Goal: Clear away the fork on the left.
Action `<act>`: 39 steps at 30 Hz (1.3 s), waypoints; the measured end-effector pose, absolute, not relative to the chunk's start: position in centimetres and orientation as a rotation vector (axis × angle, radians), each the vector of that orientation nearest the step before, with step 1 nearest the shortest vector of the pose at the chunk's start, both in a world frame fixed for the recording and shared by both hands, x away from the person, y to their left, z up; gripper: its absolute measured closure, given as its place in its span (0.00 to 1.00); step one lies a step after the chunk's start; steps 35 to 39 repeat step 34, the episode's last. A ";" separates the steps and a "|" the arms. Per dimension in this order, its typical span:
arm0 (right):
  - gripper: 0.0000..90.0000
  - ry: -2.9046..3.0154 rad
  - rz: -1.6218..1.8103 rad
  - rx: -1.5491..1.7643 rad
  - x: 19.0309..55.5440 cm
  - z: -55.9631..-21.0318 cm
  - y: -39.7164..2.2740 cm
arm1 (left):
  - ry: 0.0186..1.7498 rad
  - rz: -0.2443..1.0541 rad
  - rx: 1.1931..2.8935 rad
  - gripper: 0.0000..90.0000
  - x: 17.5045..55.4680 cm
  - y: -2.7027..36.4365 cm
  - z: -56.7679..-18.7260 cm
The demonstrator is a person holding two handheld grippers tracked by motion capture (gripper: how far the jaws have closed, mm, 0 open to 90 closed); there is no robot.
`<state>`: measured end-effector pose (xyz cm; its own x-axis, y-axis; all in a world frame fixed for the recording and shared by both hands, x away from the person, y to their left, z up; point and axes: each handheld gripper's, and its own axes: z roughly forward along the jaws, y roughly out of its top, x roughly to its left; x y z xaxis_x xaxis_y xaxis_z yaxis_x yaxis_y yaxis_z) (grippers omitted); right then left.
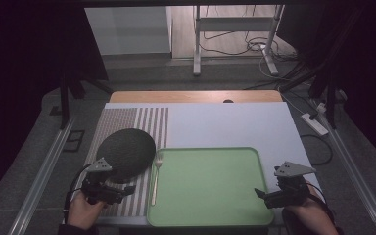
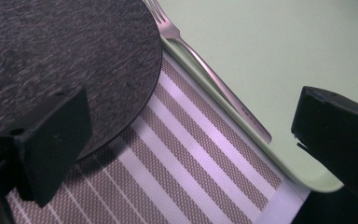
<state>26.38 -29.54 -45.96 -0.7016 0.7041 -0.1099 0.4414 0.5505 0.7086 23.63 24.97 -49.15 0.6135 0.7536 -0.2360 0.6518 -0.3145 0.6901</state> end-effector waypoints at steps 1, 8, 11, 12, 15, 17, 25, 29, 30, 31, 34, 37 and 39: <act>0.00 2.407 0.944 0.935 26.4 -46.0 -29.5 | 1.106 0.166 2.049 0.00 23.5 25.1 -49.2; 0.00 2.406 0.944 0.940 26.4 -46.0 -29.5 | 1.131 0.167 2.017 0.00 22.3 26.3 -49.3; 0.00 2.404 0.944 0.942 26.4 -46.0 -29.6 | 1.143 0.172 2.010 0.00 21.7 26.7 -49.3; 0.00 2.403 0.944 0.943 26.4 -46.0 -29.6 | 1.147 0.173 2.008 0.00 21.6 26.8 -49.3; 0.00 2.402 0.944 0.946 26.4 -46.0 -29.6 | 1.160 0.183 1.997 0.00 21.0 27.2 -49.4; 0.00 2.400 0.943 0.948 26.4 -45.9 -29.6 | 1.166 0.189 1.993 0.00 20.7 27.4 -49.4; 0.00 2.396 0.943 0.955 26.4 -45.9 -29.6 | 1.190 0.211 1.973 0.00 19.5 28.2 -49.4; 0.00 2.394 0.947 0.958 26.4 -45.9 -29.6 | 1.219 0.233 1.966 0.00 19.0 28.6 -49.3; 0.00 2.393 0.947 0.957 26.5 -45.9 -29.6 | 1.220 0.235 1.970 0.00 19.0 28.5 -49.3; 0.00 2.393 0.947 0.957 26.5 -45.9 -29.6 | 1.220 0.235 1.970 0.00 19.0 28.5 -49.3; 0.00 2.395 0.945 0.955 26.4 -45.9 -29.6 | 1.218 0.240 1.989 0.00 19.1 28.3 -49.3; 0.00 2.395 0.945 0.955 26.4 -45.9 -29.6 | 1.218 0.240 1.989 0.00 19.1 28.3 -49.3; 0.00 2.395 0.945 0.955 26.4 -45.9 -29.6 | 1.218 0.240 1.989 0.00 19.1 28.3 -49.3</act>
